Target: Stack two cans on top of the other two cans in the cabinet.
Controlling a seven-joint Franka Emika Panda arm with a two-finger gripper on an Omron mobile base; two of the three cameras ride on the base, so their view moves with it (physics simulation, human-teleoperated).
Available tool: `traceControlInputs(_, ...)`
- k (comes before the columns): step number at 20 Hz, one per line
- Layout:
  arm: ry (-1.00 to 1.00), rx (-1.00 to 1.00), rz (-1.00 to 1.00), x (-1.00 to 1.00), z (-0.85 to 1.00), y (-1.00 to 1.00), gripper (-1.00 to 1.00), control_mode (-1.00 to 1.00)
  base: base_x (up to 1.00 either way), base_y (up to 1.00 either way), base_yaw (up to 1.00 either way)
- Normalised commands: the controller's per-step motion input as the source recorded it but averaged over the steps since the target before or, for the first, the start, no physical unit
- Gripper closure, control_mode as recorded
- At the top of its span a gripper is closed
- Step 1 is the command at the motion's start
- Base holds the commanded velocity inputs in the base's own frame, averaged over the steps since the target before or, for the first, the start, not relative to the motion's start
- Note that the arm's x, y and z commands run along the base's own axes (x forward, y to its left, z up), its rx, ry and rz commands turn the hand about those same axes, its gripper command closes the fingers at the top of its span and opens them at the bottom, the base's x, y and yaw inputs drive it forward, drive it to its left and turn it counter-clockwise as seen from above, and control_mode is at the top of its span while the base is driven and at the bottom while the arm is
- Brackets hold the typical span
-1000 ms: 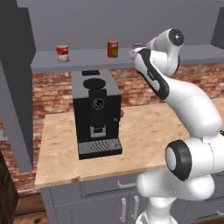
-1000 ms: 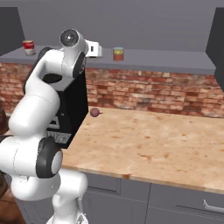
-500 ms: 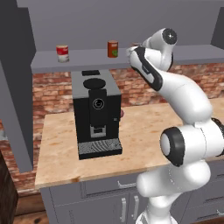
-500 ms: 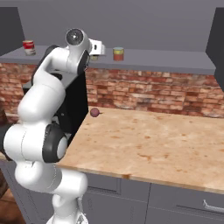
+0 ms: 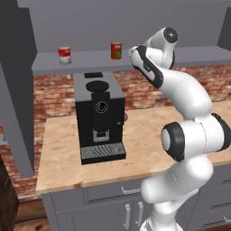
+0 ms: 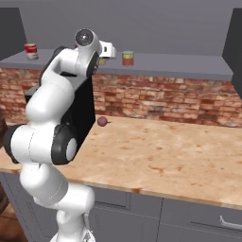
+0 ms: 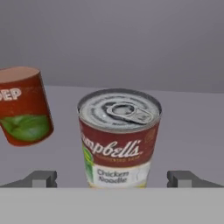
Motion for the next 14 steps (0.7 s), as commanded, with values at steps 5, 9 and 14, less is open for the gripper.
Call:
traceControlInputs(5,0.00,0.00,0.00,0.17,-0.08,0.00,-1.00,-1.00,0.00,0.00,0.00)
traceControlInputs(9,0.00,0.00,0.00,0.15,-0.09,0.00,-1.00,-1.00,0.00,0.00,0.00)
traceControlInputs(14,0.00,0.00,0.00,0.14,-0.02,-0.01,-1.00,-1.00,0.00,0.00,0.00)
